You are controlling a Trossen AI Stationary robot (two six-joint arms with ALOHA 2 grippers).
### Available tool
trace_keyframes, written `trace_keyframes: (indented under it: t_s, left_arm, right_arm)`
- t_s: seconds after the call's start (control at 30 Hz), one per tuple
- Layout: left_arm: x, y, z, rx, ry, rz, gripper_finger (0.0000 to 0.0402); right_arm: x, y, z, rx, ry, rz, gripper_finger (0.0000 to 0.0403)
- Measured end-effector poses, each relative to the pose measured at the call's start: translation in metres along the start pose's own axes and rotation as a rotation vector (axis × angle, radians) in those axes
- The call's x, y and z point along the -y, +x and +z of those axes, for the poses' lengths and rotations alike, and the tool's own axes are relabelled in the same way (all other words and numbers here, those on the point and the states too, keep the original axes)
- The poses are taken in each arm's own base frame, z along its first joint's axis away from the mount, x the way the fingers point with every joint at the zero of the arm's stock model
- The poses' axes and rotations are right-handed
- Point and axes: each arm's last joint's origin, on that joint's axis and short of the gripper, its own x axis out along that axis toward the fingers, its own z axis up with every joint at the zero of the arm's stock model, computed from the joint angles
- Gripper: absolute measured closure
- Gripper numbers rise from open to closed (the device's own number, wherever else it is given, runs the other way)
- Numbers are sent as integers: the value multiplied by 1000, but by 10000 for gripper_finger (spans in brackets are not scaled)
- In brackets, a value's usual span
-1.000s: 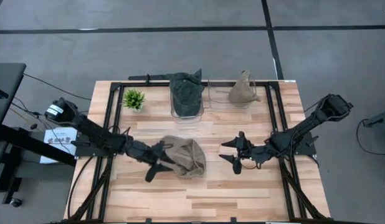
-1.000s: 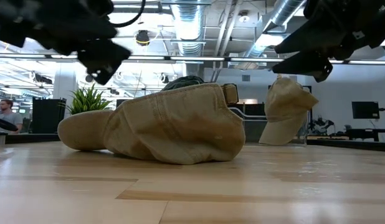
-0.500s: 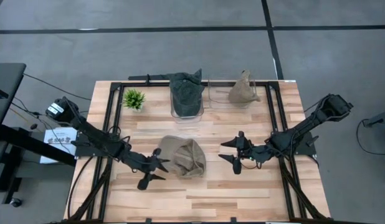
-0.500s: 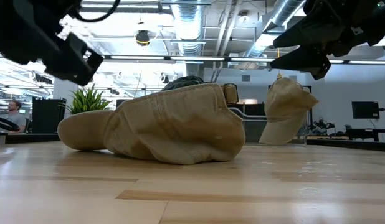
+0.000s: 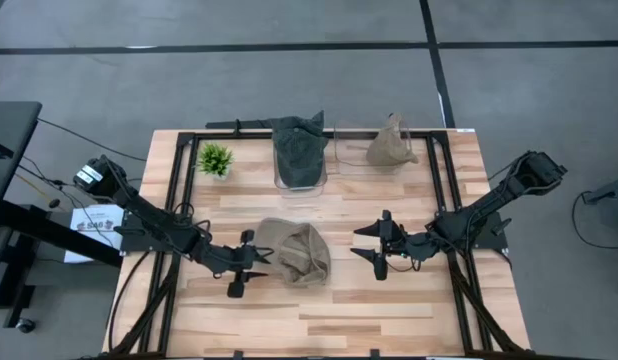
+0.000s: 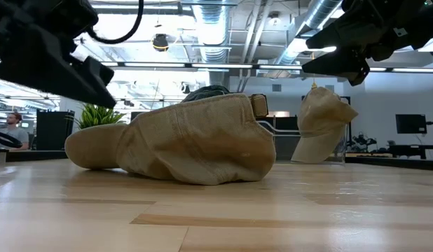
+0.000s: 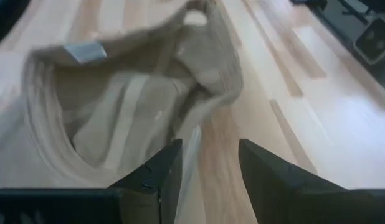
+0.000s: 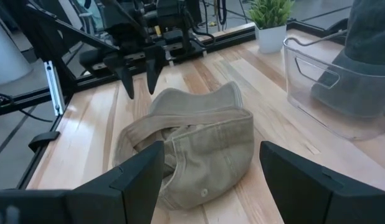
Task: Pick & Place hat
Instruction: Put the brown cap into the right transparent bin
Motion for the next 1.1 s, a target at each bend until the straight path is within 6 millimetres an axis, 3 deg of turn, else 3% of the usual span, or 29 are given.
trace_keyframes:
  t_s: [0.2, 1.1]
  left_arm:
    - [-2, -1, -10, -92, -19, 50, 247]
    - [-14, 6, -25, -217, -120, 161, 247]
  right_arm:
    - [0, 0, 0, 0, 0, 1, 148]
    - [0, 0, 0, 2, 2, 2, 148]
